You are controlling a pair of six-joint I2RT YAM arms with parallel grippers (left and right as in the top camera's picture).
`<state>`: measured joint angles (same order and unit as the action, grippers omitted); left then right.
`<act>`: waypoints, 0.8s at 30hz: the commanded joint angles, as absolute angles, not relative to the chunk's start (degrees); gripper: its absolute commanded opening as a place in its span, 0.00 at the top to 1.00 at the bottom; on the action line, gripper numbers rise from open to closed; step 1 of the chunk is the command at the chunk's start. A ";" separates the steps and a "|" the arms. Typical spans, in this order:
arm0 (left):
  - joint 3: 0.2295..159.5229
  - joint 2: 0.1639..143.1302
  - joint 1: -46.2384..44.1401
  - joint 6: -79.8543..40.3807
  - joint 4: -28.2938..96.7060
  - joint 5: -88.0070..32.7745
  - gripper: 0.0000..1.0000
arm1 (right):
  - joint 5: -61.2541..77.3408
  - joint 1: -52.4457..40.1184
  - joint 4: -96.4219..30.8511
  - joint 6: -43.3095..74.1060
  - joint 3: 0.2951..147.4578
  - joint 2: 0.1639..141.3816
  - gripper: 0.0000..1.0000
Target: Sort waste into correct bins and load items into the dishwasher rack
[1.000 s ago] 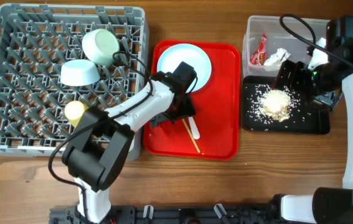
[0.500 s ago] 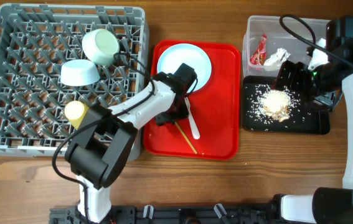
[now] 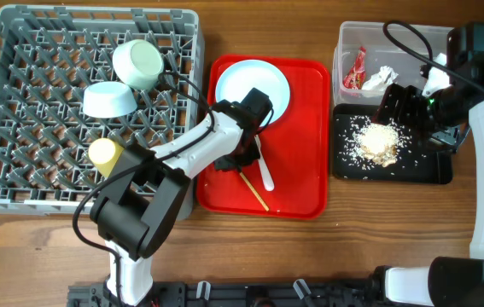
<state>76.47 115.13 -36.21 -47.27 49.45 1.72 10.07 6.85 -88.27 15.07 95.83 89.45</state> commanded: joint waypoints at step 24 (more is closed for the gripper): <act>79.05 106.39 -35.00 -43.11 49.45 2.92 0.96 | 10.35 6.98 -88.84 13.54 97.06 88.62 0.00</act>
<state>76.12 113.12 -36.38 -48.36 47.57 2.94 10.07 6.85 -88.64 14.85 95.83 89.45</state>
